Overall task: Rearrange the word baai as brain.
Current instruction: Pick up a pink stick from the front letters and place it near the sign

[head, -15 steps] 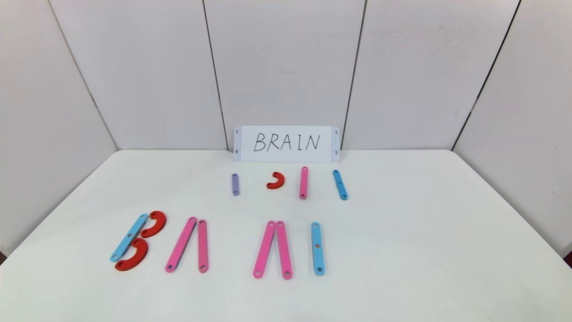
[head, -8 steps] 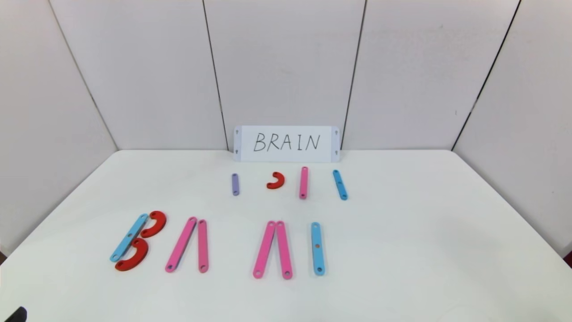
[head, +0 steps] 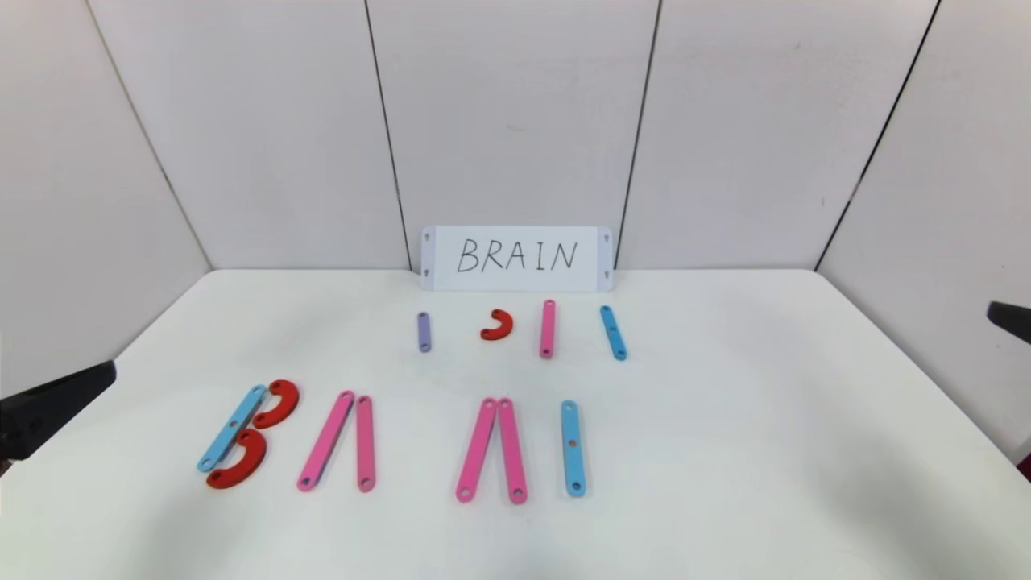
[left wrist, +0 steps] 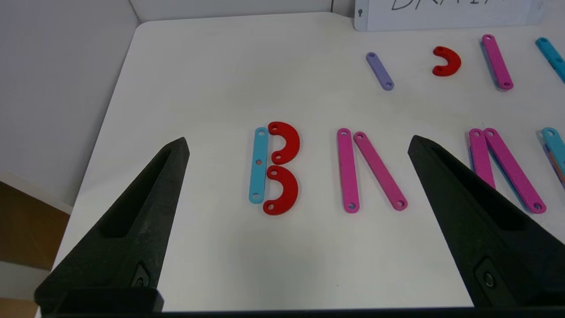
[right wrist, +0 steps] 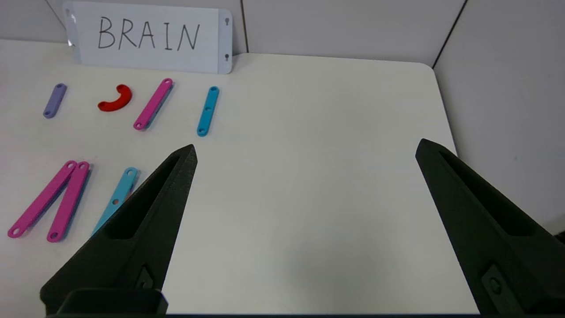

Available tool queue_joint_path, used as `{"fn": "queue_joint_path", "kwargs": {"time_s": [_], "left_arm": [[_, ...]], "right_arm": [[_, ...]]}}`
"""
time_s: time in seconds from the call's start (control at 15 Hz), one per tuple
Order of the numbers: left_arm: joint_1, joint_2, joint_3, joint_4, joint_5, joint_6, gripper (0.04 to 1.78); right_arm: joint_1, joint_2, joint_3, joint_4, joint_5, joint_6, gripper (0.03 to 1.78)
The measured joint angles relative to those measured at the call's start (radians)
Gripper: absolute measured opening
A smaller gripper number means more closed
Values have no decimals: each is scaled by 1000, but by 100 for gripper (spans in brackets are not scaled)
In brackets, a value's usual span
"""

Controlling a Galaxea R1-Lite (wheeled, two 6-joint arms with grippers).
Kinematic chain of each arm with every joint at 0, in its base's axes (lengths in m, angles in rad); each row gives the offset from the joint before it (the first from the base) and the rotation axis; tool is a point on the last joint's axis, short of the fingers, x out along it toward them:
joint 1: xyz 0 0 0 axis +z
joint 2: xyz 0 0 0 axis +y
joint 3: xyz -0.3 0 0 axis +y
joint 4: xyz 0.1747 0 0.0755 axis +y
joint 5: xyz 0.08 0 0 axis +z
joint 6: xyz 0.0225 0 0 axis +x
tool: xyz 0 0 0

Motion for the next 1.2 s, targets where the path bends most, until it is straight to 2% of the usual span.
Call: {"fn": "queue_joint_path", "kwargs": {"time_s": [0.13,0.33,0.53,0.8,1.07,1.2], "left_arm": [[-5,121,-70,17,-9,34,174],[-32,269,-173,64,-56,48,174],[-50,383,-285,183,-130,49,174],[-97,516,-361,257,-145,41,174],[-157,614,-353,250,-66,33,174],[-170,659,-345,253,-59,27,174]], "right_arm": [[1,112,-80,2,34,-1,174],[10,250,-147,1,57,-1,174],[21,359,-184,2,108,-1,174],[54,475,-204,-3,115,-1,174],[147,571,-233,-11,108,0,174],[191,615,-265,-5,103,1,174]]}}
